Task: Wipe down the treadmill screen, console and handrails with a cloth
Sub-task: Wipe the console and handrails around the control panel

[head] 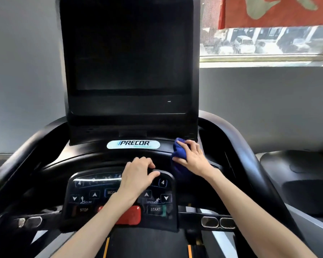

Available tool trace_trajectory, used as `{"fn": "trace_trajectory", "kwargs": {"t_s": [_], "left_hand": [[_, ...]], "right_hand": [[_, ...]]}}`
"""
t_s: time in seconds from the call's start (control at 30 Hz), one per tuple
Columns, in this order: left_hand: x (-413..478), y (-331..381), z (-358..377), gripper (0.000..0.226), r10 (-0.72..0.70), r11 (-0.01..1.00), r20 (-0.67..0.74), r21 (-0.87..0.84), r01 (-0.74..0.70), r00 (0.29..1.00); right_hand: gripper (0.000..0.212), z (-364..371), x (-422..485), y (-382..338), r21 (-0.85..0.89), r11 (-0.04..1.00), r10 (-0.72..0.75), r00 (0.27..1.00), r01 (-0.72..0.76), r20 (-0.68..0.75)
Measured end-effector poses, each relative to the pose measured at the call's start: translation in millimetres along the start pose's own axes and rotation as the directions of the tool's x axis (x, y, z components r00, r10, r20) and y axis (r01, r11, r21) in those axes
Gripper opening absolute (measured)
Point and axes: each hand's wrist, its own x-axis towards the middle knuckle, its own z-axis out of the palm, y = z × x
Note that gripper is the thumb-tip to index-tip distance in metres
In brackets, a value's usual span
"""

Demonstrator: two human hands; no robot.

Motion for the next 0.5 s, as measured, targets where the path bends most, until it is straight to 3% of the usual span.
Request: {"fn": "trace_trajectory", "kwargs": {"t_s": [0.1, 0.23, 0.37, 0.5], "left_hand": [[0, 1, 0, 0.027, 0.000, 1.000, -0.012, -0.009, 0.000, 1.000], [3, 0, -3, 0.028, -0.027, 1.000, 0.024, -0.011, 0.027, 0.999], [4, 1, -4, 0.027, -0.049, 0.999, 0.031, -0.018, 0.050, 0.998], [0, 3, -2, 0.026, -0.044, 0.999, 0.002, -0.022, 0.044, 0.999]], "right_hand": [[0.063, -13, 14, 4, 0.060, 0.990, 0.127, 0.991, -0.129, 0.042], [0.069, 3, 7, -23, 0.072, 0.996, 0.051, 0.998, -0.054, 0.034], [0.077, 20, -37, -7, -0.193, 0.966, -0.186, 0.982, 0.175, -0.039], [0.084, 31, -82, 32, -0.437, 0.760, -0.449, 0.875, 0.481, 0.181]]}}
